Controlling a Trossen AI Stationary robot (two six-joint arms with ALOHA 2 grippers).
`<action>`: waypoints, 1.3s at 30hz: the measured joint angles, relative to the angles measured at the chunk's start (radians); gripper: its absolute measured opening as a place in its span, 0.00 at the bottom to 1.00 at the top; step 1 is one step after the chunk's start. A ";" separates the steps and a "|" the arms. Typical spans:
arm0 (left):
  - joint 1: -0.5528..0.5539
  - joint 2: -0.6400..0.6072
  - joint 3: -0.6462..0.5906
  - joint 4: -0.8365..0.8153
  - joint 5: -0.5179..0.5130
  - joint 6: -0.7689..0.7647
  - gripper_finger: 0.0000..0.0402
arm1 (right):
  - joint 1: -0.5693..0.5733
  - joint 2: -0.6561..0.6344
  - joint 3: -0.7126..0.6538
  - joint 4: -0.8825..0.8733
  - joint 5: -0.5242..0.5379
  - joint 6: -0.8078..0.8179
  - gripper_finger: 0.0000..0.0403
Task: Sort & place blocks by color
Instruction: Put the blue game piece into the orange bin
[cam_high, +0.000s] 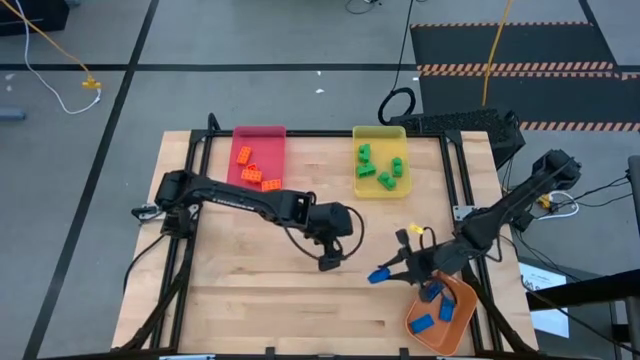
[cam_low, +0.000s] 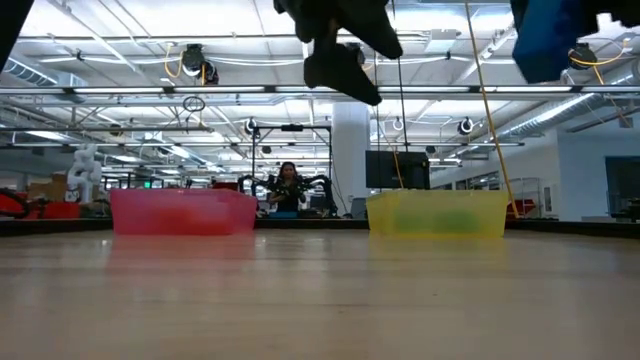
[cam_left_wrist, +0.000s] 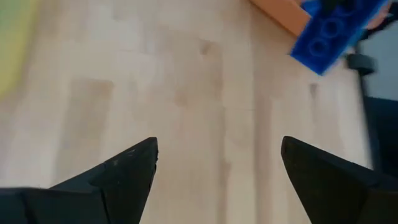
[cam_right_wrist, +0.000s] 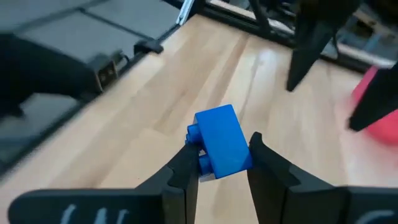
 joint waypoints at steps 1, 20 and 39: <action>-0.005 -0.001 0.000 0.009 -0.034 0.012 0.84 | 0.010 -0.012 0.001 -0.017 -0.001 0.033 0.22; -0.098 -0.001 0.000 0.137 -0.203 0.097 0.70 | 0.074 -0.211 0.001 -0.411 -0.550 0.983 0.22; -0.180 -0.001 0.000 -0.007 -0.259 0.017 0.70 | 0.193 -0.139 0.000 -0.558 -0.659 1.468 0.42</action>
